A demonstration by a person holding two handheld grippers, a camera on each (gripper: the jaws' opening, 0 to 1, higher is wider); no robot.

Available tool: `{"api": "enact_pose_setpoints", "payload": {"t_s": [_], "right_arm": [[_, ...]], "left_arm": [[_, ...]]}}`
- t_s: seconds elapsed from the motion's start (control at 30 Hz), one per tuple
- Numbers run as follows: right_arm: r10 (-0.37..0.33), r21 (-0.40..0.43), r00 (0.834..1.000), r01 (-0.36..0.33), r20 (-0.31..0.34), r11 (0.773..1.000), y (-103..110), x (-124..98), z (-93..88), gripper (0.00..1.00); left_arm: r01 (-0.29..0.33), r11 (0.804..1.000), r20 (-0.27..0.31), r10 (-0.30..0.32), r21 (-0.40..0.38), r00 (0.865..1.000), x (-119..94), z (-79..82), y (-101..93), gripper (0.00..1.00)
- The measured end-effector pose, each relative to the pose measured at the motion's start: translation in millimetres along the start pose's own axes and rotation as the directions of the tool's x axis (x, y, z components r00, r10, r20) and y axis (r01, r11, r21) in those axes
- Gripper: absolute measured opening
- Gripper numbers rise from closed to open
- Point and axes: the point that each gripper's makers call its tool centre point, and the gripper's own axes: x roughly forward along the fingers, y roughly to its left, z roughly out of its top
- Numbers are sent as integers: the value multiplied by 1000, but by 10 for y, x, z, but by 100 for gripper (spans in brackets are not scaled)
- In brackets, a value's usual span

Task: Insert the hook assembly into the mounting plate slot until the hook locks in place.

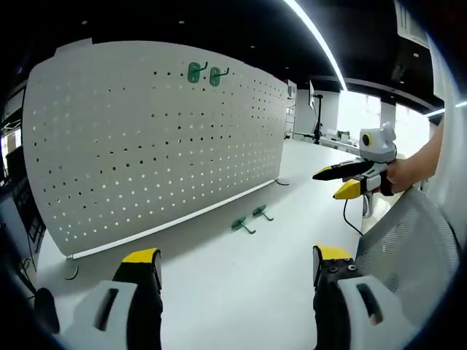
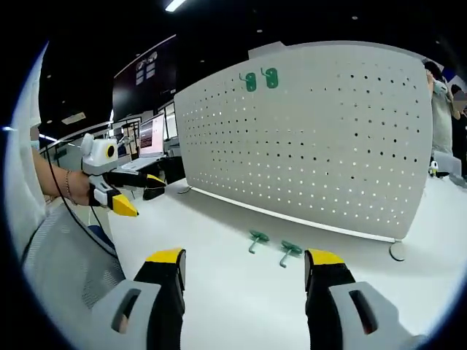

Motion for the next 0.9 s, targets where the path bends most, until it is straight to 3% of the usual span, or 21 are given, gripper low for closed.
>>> {"api": "enact_pose_setpoints", "payload": {"t_s": [0.33,0.53,0.9], "right_arm": [[-1,20,1000,0,5,1000,-9,-26,21,64],[-1,25,1000,1,4,1000,-10,-34,17,64],[-1,16,1000,1,2,1000,-14,-31,2,64]], "left_arm": [[78,994,-99,-70,81,993,169,-14,-60,90],[146,984,-175,-127,102,976,318,-47,-115,92],[205,970,-245,-169,130,955,513,-26,-119,93]]}}
